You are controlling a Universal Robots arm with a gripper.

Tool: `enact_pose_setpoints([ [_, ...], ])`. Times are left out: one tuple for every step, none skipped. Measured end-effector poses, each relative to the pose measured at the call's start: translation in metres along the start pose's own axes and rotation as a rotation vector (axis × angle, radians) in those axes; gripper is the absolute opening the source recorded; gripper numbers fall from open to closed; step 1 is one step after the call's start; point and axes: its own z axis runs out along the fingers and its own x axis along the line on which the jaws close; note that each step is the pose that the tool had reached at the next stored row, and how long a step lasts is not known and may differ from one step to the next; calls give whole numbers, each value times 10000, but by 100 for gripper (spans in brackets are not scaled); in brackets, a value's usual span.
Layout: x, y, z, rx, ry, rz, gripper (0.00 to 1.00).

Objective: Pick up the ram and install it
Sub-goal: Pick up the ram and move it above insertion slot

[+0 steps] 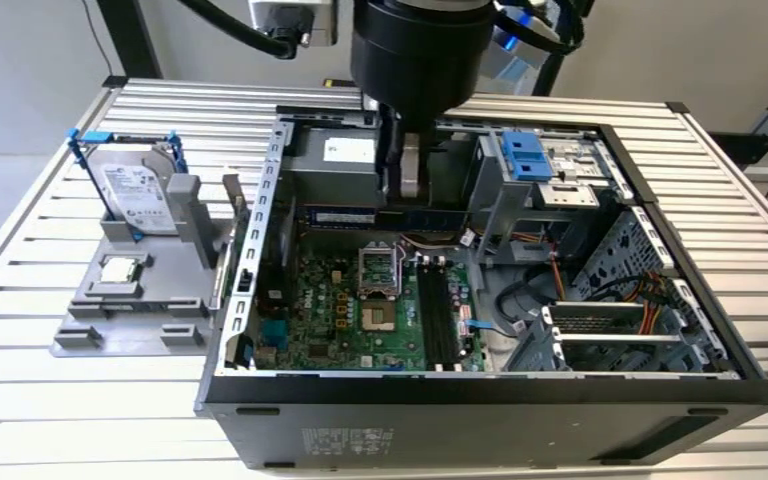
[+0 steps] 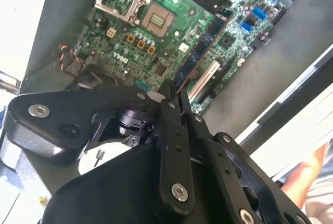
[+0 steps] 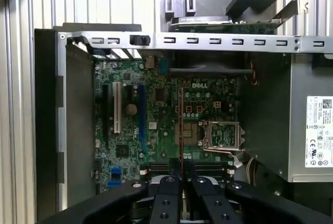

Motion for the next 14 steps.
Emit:
enact_pose_setpoints([
  [-1,-31,-1,0,1,3,0],
  [-2,-63,-2,1,-1,7,0],
  [-3,-96,-3,0,-1,10,0],
  [-3,-127,-4,1,-1,14,0],
  [-4,-160,-5,0,-1,18,0],
  [-5,-192,-6,1,-1,22,0],
  [-6,-226,-7,1,-1,26,0],
  [-7,-259,-8,1,-1,30,0],
  [-8,-293,-10,1,-1,34,0],
  [-8,-325,-11,1,-1,38,0],
  [-9,-358,-11,1,-2,42,0],
  [-10,-390,-12,1,-2,46,0],
  [-12,-425,-14,1,-2,51,0],
  [-12,-458,-15,1,-2,55,0],
])
